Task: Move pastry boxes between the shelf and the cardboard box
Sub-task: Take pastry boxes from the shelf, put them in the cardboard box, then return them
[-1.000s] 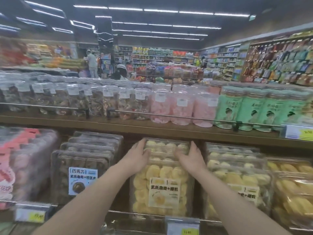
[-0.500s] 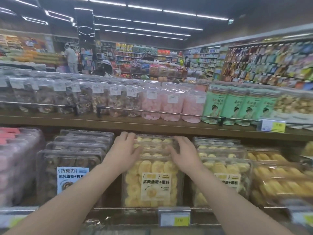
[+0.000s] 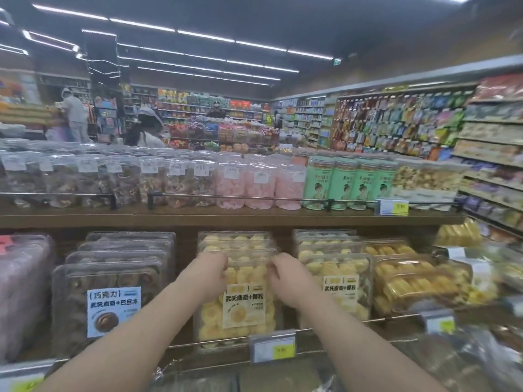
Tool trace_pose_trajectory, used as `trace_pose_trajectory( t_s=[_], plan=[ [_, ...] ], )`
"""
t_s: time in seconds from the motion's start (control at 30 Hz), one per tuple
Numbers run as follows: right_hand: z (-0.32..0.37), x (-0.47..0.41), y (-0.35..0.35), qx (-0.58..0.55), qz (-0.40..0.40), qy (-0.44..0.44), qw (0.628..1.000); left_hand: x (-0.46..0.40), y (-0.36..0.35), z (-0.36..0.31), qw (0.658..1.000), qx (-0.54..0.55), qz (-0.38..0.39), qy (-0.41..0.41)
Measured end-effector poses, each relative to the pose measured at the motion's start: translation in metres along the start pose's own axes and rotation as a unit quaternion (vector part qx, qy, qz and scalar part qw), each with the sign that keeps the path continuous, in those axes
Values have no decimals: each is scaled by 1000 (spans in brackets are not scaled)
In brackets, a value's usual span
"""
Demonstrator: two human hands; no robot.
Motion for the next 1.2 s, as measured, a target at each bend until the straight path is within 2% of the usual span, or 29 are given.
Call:
trace_pose_trajectory(
  t_s=[0.27, 0.4, 0.6, 0.8, 0.9, 1.03, 1.13, 1.2],
  plan=[
    [-172, 10, 62, -17, -66, -94, 993, -5, -6, -92, 990, 92, -88, -57],
    [-239, -2, 73, -88, -66, -116, 987, -28, -29, -142, 983, 138, -113, -28],
    [-284, -33, 44, -212, -4, -99, 972, -70, -70, -176, 974, 190, -115, 38],
    [-289, -73, 9, -377, 36, -101, 920, -101, -100, -169, 951, 270, -82, 126],
    [-287, -84, -2, -412, 23, -95, 906, -113, -116, -164, 944, 293, -72, 134],
    [-287, -83, 2, -388, 16, -78, 918, -116, -123, -164, 938, 317, -71, 120],
    [-284, -79, 8, -279, 26, -65, 958, -111, -116, -169, 955, 274, -58, 95],
    [-284, -67, 38, -165, -72, -59, 982, -103, -98, -178, 976, 188, -99, 46]
  ],
)
Point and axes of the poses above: each hand's wrist, its own x-axis away from the middle knuckle, its own y-axis out of the back of the hand, z = x × y, the point moved 10 cm from there along -x, towards the middle knuckle, and after that the axes turned 10 degrees about x, right-handed, at the moved point
